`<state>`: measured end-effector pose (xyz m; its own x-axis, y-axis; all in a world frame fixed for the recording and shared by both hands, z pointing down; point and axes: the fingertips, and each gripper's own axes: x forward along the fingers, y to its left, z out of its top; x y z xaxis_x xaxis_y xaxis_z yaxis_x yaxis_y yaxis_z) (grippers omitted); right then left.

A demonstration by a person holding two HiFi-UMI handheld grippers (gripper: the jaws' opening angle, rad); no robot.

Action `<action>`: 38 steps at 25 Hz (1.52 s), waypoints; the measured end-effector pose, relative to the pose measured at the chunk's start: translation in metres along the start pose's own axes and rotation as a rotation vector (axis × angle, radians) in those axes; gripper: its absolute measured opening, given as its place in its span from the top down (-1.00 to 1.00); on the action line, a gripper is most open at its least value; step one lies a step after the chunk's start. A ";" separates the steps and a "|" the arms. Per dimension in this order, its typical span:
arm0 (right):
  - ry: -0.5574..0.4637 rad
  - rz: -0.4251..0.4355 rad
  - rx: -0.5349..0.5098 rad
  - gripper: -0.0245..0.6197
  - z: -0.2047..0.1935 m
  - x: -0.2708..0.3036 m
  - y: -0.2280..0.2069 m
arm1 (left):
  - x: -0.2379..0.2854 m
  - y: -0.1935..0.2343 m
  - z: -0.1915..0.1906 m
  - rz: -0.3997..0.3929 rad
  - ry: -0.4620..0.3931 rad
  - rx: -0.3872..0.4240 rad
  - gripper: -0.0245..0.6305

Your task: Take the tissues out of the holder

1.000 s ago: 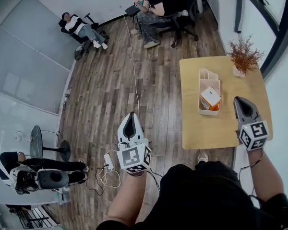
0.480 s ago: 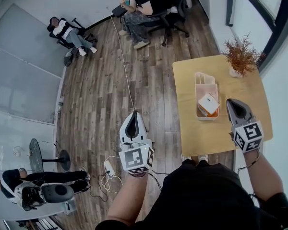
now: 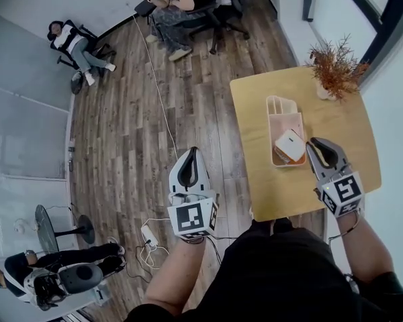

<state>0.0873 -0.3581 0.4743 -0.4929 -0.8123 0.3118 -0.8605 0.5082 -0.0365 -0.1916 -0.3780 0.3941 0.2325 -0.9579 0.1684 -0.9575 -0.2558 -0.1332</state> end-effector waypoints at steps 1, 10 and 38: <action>0.005 0.004 -0.007 0.75 -0.004 0.002 0.000 | 0.003 -0.003 -0.004 -0.010 0.005 0.001 0.91; 0.058 0.069 0.024 -0.06 -0.032 0.028 0.012 | 0.030 -0.010 -0.022 -0.069 0.030 0.001 0.91; 0.230 0.151 -0.051 -0.34 -0.107 0.075 0.016 | 0.056 -0.027 -0.101 -0.088 0.160 -0.011 0.91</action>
<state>0.0503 -0.3810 0.5986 -0.5682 -0.6427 0.5139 -0.7687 0.6375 -0.0526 -0.1695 -0.4118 0.5059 0.2859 -0.8986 0.3327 -0.9368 -0.3353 -0.1004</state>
